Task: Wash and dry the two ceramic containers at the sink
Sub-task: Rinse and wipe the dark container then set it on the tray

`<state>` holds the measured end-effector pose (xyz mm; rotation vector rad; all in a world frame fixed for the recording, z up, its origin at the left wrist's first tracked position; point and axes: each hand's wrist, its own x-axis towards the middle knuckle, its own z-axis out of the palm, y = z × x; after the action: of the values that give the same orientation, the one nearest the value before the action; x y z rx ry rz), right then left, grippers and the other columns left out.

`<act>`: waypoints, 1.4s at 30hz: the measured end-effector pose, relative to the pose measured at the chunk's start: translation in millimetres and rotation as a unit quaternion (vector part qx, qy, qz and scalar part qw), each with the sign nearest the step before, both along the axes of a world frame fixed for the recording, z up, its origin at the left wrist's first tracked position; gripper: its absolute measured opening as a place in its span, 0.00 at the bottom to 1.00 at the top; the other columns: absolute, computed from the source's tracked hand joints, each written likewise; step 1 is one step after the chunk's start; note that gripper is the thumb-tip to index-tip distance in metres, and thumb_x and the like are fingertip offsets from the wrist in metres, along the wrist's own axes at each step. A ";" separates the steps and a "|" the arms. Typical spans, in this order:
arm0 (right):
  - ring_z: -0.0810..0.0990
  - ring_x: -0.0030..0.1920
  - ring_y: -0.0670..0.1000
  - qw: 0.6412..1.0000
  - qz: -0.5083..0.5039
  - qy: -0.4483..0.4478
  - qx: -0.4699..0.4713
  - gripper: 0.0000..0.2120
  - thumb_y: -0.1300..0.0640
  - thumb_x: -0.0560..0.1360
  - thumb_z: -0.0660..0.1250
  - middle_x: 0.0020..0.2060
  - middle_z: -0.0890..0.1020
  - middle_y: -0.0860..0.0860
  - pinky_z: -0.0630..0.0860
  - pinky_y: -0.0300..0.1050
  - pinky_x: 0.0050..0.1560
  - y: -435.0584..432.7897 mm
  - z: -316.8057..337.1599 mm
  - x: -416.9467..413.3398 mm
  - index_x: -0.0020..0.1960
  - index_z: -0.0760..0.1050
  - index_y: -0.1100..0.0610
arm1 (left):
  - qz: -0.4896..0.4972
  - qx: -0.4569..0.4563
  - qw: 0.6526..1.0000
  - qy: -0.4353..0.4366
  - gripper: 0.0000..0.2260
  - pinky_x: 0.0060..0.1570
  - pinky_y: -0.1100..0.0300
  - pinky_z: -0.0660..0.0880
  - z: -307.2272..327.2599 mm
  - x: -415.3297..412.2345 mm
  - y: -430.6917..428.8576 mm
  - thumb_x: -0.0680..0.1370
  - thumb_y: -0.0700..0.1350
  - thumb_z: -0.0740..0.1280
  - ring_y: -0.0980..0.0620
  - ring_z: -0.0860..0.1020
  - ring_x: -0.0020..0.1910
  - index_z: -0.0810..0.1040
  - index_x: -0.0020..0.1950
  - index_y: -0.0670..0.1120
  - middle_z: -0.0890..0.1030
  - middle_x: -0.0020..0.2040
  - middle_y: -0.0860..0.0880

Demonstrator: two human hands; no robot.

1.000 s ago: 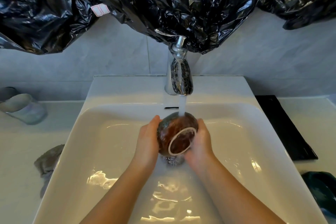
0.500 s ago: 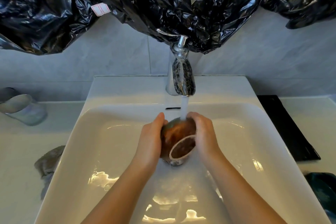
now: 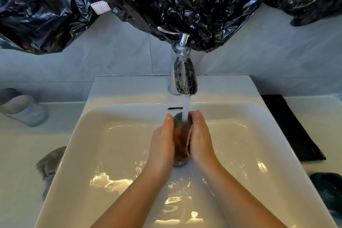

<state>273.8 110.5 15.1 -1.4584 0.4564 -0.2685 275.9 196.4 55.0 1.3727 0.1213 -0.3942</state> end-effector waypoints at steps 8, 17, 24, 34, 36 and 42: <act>0.82 0.54 0.43 0.984 0.163 -0.007 -0.068 0.24 0.51 0.73 0.72 0.52 0.81 0.41 0.80 0.42 0.55 -13.1 16.7 -12.7 0.65 0.69 0.40 | 0.052 -0.220 0.945 0.237 0.28 0.58 0.44 0.74 -2.2 24.1 18.3 0.80 0.60 0.54 0.38 0.80 0.56 0.78 0.61 0.37 0.82 0.55 0.35; 0.82 0.57 0.44 0.985 0.169 -0.004 0.024 0.16 0.63 0.82 0.58 0.56 0.83 0.49 0.78 0.43 0.56 -30.3 26.6 -16.4 0.64 0.75 0.47 | 0.011 -0.240 0.947 0.214 0.27 0.49 0.46 0.77 -6.1 20.8 10.7 0.81 0.60 0.53 0.41 0.83 0.49 0.79 0.59 0.40 0.84 0.52 0.38; 0.83 0.55 0.54 0.938 0.142 0.107 0.297 0.26 0.38 0.69 0.69 0.51 0.85 0.55 0.78 0.53 0.55 -22.4 25.1 -14.9 0.58 0.81 0.55 | -0.213 -0.012 0.971 -0.105 0.20 0.55 0.53 0.78 -15.1 11.5 13.1 0.77 0.54 0.60 0.48 0.81 0.54 0.76 0.61 0.42 0.82 0.52 0.45; 0.84 0.43 0.55 0.892 0.111 0.064 0.434 0.24 0.41 0.71 0.62 0.45 0.84 0.58 0.78 0.48 0.49 -26.6 17.0 -15.2 0.49 0.84 0.60 | -0.312 0.447 0.649 -0.530 0.18 0.67 0.58 0.61 -14.4 23.4 29.1 0.79 0.60 0.53 0.51 0.76 0.48 0.75 0.46 0.49 0.80 0.44 0.50; 0.84 0.44 0.55 0.892 0.111 0.067 0.433 0.23 0.41 0.70 0.63 0.43 0.84 0.57 0.77 0.48 0.50 -23.9 13.0 -14.6 0.46 0.85 0.60 | -0.299 0.401 0.716 -0.486 0.12 0.46 0.64 0.67 -11.7 14.3 22.8 0.79 0.56 0.59 0.50 0.76 0.44 0.73 0.47 0.47 0.77 0.43 0.50; 0.83 0.52 0.59 0.900 0.107 0.048 0.420 0.27 0.40 0.72 0.60 0.53 0.84 0.60 0.77 0.55 0.55 -33.1 13.7 -14.5 0.56 0.82 0.59 | -0.328 0.507 0.529 -0.597 0.14 0.70 0.47 0.65 -13.0 29.3 34.0 0.72 0.48 0.71 0.47 0.76 0.61 0.75 0.56 0.49 0.80 0.56 0.47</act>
<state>259.3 77.4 28.8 -0.6572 0.4097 0.1756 305.2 230.4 42.1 2.5539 -1.6270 0.1847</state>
